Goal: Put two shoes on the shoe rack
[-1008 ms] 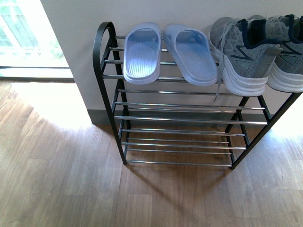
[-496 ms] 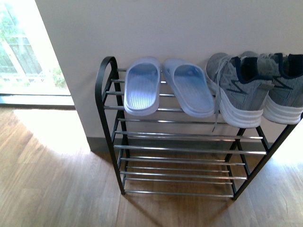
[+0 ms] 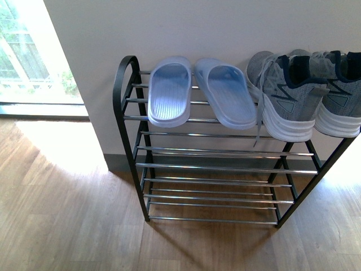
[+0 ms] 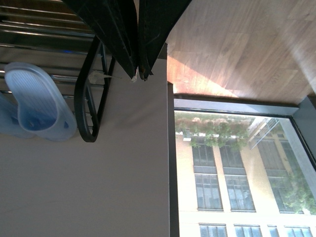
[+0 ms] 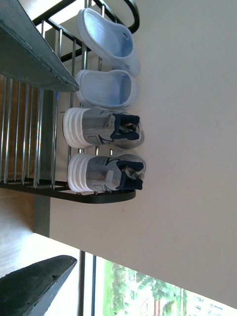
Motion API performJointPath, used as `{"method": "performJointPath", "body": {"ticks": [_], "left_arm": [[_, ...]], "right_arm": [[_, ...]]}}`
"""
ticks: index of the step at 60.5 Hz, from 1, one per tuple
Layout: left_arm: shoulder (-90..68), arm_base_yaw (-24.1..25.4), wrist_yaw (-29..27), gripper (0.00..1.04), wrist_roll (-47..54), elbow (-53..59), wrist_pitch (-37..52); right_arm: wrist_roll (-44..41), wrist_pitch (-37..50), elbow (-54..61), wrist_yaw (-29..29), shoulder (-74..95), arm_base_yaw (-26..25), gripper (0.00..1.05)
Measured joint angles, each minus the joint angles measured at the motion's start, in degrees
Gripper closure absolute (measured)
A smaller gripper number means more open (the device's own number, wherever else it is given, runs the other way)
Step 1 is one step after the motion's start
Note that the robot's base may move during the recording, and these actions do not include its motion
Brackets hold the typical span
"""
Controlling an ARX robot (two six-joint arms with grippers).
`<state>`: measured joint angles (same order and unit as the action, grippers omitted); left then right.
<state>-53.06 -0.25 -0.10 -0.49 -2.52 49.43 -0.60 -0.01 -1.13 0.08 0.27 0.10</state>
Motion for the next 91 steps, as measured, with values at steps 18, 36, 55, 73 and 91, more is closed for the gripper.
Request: {"method": "performJointPath", "body": {"ticks": [18, 36, 55, 73, 91], "left_arm": [[15.85, 0.0, 0.09, 1.04, 0.02, 1.68, -13.31], [26.95, 0.0, 0.09, 1.04, 0.02, 1.7, -23.54], [34.99, 0.0, 0.09, 1.04, 0.02, 1.73, -31.3], [41.18, 0.0, 0.09, 1.04, 0.02, 1.73, -37.35], [51.91, 0.0, 0.11, 1.04, 0.04, 1.7, -49.03]], "right_arm": [[0.02, 0.0, 0.0, 0.04, 0.0, 0.0, 0.09], [0.02, 0.0, 0.0, 0.04, 0.0, 0.0, 0.09], [0.02, 0.0, 0.0, 0.04, 0.0, 0.0, 0.09], [0.02, 0.0, 0.0, 0.04, 0.0, 0.0, 0.09], [0.02, 0.0, 0.0, 0.09, 0.0, 0.0, 0.09]]}}
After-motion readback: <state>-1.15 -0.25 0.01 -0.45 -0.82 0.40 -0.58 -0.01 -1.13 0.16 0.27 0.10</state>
